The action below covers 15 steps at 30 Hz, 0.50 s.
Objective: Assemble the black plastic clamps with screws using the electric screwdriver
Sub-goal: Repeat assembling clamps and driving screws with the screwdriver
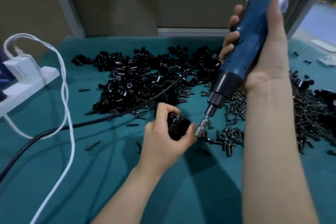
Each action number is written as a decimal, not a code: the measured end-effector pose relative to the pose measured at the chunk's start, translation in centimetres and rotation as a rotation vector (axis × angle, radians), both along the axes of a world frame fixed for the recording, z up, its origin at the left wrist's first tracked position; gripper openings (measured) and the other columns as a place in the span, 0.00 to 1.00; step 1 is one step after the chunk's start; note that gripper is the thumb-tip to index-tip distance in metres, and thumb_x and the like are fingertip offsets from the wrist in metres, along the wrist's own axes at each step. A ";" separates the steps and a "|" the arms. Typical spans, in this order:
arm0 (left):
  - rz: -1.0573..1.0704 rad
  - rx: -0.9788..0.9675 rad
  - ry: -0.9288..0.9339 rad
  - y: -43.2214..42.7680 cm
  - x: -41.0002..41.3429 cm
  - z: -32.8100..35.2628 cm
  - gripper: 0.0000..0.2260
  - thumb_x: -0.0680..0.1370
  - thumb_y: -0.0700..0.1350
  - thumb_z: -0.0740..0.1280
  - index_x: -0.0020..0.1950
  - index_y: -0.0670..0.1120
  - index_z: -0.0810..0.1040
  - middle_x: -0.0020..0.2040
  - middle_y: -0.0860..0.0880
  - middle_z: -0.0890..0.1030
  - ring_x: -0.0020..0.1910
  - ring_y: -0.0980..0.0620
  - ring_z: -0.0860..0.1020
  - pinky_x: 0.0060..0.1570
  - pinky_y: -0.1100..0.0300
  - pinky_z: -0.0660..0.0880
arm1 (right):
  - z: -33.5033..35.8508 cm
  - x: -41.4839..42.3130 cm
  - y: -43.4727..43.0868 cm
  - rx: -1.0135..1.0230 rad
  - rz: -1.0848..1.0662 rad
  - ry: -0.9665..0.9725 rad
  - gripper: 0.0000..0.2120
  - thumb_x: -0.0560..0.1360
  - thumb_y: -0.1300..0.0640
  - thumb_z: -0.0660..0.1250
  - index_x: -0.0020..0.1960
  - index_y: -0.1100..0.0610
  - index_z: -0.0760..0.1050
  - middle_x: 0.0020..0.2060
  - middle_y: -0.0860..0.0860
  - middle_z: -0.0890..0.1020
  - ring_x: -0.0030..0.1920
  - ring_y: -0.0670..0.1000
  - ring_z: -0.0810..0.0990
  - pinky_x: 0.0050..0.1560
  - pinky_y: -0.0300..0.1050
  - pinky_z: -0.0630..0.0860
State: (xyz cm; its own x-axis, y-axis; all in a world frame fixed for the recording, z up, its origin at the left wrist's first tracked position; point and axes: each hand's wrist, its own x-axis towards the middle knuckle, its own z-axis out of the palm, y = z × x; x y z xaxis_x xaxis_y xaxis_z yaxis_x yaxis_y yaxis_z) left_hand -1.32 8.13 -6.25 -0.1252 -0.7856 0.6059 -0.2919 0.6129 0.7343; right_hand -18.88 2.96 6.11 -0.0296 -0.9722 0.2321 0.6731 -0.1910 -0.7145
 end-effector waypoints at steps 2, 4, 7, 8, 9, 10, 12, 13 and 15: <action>-0.036 0.025 -0.042 0.2 0.0 -0.1 0.16 0.70 0.54 0.71 0.47 0.55 0.64 0.33 0.51 0.75 0.27 0.52 0.72 0.23 0.64 0.65 | 0.0 -0.4 -0.3 -0.022 0.020 -0.003 0.19 0.71 0.43 0.63 0.53 0.55 0.72 0.42 0.47 0.77 0.32 0.43 0.75 0.30 0.37 0.73; -0.072 0.086 -0.057 0.7 0.2 -0.3 0.14 0.70 0.55 0.69 0.47 0.54 0.65 0.35 0.50 0.75 0.28 0.50 0.72 0.24 0.62 0.67 | -0.3 -1.0 -0.5 -0.029 0.071 -0.076 0.15 0.72 0.44 0.62 0.49 0.55 0.71 0.42 0.47 0.77 0.30 0.43 0.74 0.30 0.36 0.73; -0.095 0.168 -0.136 1.6 0.8 -0.7 0.14 0.70 0.57 0.67 0.47 0.55 0.65 0.36 0.53 0.75 0.30 0.57 0.72 0.29 0.70 0.67 | -1.2 -2.0 -1.1 0.033 0.105 -0.261 0.12 0.73 0.46 0.61 0.46 0.56 0.71 0.41 0.48 0.78 0.26 0.43 0.73 0.29 0.33 0.72; -0.102 0.197 -0.165 1.8 1.0 -0.8 0.14 0.69 0.58 0.67 0.47 0.57 0.65 0.36 0.56 0.75 0.32 0.59 0.72 0.33 0.73 0.67 | -1.6 -2.2 -1.3 0.064 0.108 -0.329 0.12 0.73 0.47 0.61 0.46 0.56 0.70 0.40 0.48 0.78 0.25 0.43 0.72 0.29 0.33 0.71; -0.112 0.231 -0.185 2.0 1.2 -0.9 0.14 0.69 0.60 0.66 0.48 0.58 0.64 0.36 0.58 0.75 0.34 0.60 0.73 0.36 0.74 0.66 | -2.0 -2.4 -1.5 0.095 0.104 -0.386 0.12 0.72 0.47 0.62 0.45 0.57 0.70 0.39 0.49 0.78 0.25 0.43 0.72 0.30 0.33 0.70; -0.127 0.264 -0.195 2.1 1.2 -0.9 0.14 0.68 0.61 0.66 0.47 0.60 0.64 0.36 0.61 0.75 0.36 0.60 0.72 0.38 0.74 0.66 | -2.4 -2.4 -1.7 0.122 0.093 -0.430 0.12 0.71 0.48 0.62 0.45 0.57 0.70 0.38 0.48 0.77 0.25 0.43 0.71 0.30 0.33 0.69; -0.146 0.303 -0.184 2.2 1.0 -0.9 0.14 0.67 0.62 0.66 0.46 0.61 0.64 0.35 0.63 0.74 0.35 0.57 0.72 0.38 0.72 0.66 | -3.2 -2.3 -2.2 0.164 0.065 -0.472 0.12 0.70 0.48 0.63 0.45 0.58 0.69 0.38 0.48 0.76 0.24 0.44 0.71 0.29 0.33 0.68; -0.150 0.308 -0.171 2.3 0.8 -0.9 0.14 0.67 0.61 0.66 0.46 0.62 0.64 0.35 0.63 0.74 0.35 0.56 0.72 0.38 0.71 0.66 | -3.5 -2.1 -2.4 0.184 0.050 -0.476 0.12 0.70 0.48 0.62 0.45 0.58 0.69 0.38 0.48 0.75 0.24 0.44 0.70 0.29 0.33 0.68; -0.159 0.289 -0.152 2.3 0.6 -0.7 0.13 0.67 0.60 0.66 0.45 0.63 0.64 0.35 0.62 0.75 0.34 0.57 0.72 0.38 0.72 0.67 | -4.2 -1.7 -2.8 0.225 0.031 -0.478 0.12 0.72 0.48 0.62 0.43 0.58 0.70 0.37 0.48 0.76 0.24 0.44 0.70 0.27 0.34 0.69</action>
State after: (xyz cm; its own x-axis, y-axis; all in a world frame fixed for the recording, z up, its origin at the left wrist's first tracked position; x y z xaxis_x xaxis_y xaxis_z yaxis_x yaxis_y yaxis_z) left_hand -0.72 10.38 -6.91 -0.3309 -0.8853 0.3268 -0.3291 0.4328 0.8393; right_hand -20.57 0.16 1.95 -0.0518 -0.9985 -0.0152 0.9368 -0.0433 -0.3472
